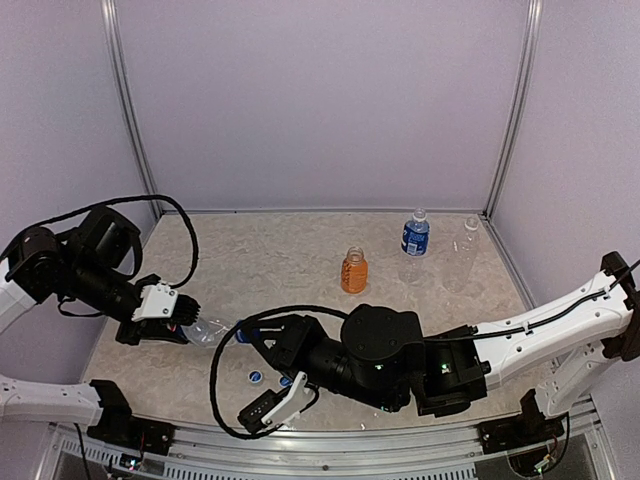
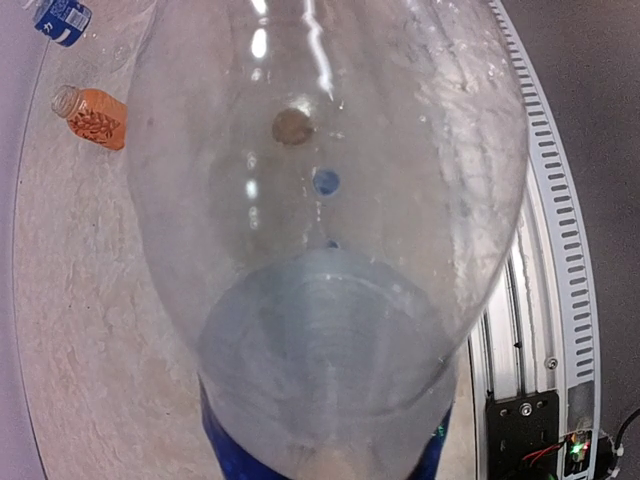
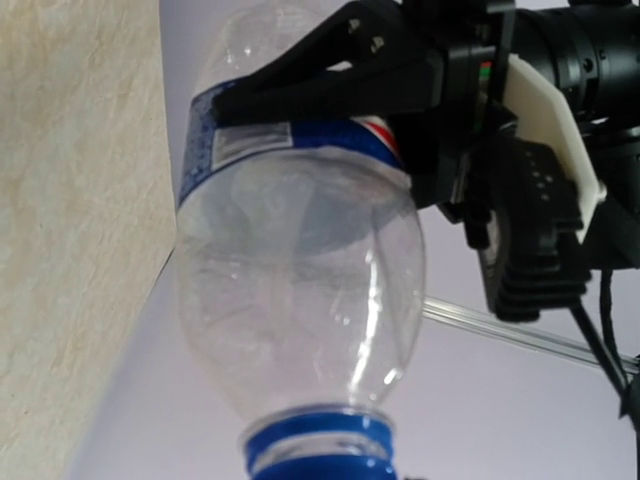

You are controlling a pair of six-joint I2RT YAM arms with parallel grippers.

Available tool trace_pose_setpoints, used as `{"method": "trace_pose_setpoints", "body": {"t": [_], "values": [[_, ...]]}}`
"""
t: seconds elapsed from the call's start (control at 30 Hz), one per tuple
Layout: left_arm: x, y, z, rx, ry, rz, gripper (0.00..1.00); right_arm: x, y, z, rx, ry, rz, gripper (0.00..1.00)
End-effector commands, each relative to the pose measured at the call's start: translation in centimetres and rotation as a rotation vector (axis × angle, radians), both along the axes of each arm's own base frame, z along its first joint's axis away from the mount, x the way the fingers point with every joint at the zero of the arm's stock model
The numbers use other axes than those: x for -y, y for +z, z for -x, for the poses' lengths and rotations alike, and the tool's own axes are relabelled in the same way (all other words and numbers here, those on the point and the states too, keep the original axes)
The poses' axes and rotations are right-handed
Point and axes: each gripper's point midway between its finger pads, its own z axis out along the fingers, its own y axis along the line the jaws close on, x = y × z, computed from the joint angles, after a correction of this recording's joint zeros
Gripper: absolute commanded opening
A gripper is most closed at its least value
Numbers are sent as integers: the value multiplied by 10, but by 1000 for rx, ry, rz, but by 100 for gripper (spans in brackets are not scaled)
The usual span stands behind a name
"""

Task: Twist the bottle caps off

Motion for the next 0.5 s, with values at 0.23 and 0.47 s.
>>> {"method": "trace_pose_setpoints", "body": {"t": [0.23,0.47], "values": [[-6,14,1,-10,55,31,21,8,35,-13,-136,-53,-191,99],[0,44,-56,187,256,146,23,20,84,-48,-782,-89,-539,99]]}}
